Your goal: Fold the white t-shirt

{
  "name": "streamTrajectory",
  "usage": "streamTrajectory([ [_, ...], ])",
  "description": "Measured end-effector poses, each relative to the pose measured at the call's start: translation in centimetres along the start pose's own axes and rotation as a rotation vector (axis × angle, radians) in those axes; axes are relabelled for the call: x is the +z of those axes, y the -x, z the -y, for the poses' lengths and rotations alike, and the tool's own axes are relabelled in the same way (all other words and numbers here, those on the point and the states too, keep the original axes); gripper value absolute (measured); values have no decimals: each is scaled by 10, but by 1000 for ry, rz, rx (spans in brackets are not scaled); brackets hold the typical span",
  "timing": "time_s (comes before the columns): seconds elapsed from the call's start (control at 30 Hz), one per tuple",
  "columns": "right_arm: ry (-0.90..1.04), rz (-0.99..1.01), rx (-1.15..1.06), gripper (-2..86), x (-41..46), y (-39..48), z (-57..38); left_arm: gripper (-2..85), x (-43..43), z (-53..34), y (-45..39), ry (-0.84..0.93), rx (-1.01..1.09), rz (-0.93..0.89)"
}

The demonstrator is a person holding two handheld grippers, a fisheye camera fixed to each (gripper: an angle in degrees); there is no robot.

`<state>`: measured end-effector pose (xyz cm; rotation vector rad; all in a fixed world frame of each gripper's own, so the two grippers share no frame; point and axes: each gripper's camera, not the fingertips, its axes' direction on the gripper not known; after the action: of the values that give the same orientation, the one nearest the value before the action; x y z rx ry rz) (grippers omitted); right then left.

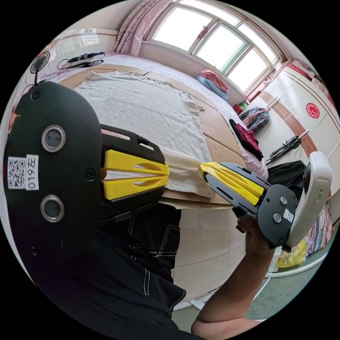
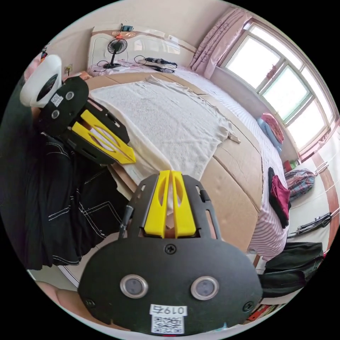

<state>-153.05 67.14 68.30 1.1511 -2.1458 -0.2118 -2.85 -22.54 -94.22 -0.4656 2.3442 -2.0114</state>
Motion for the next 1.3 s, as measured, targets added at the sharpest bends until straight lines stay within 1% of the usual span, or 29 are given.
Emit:
streamTrajectory([
  [0.03,-5,12,13,-7,-2,-4,0,7,0,0,2,-1,-7,-14],
  [0.13,19,42,141,-7,0,-34,0,7,1,-1,5,1,-14,-39],
  [0.27,111,41,269,0,16,-65,-2,8,0,-1,5,-5,2,-61],
  [0.33,121,56,299,8,18,-72,-1,8,-1,-1,7,-11,-3,-71],
  [0.4,102,67,334,37,13,-79,-3,8,-2,-2,9,-16,-10,-70],
  [0.47,94,80,305,56,6,-79,-4,8,-4,-4,12,-16,-18,-70],
  [0.57,44,-3,219,60,-14,-66,-8,9,-9,-10,19,-27,-44,-77],
  [0.63,-2,-68,149,44,-24,-53,-12,10,-12,-16,27,-35,-97,-86],
  [0.7,-37,-92,21,25,-29,-31,-16,10,-11,-18,32,-37,-125,-78],
  [0.8,4,-108,-79,30,-19,-12,-17,12,-7,-14,34,-48,-122,-96],
  [0.93,23,-64,-90,30,-9,-12,-20,10,1,-4,32,-32,-92,-87],
  [1.17,25,9,-86,-1,0,-15,-30,8,3,-1,37,-5,-78,-68],
  [1.3,7,1,-86,15,0,-16,-37,6,1,-2,43,-4,-93,-84],
])
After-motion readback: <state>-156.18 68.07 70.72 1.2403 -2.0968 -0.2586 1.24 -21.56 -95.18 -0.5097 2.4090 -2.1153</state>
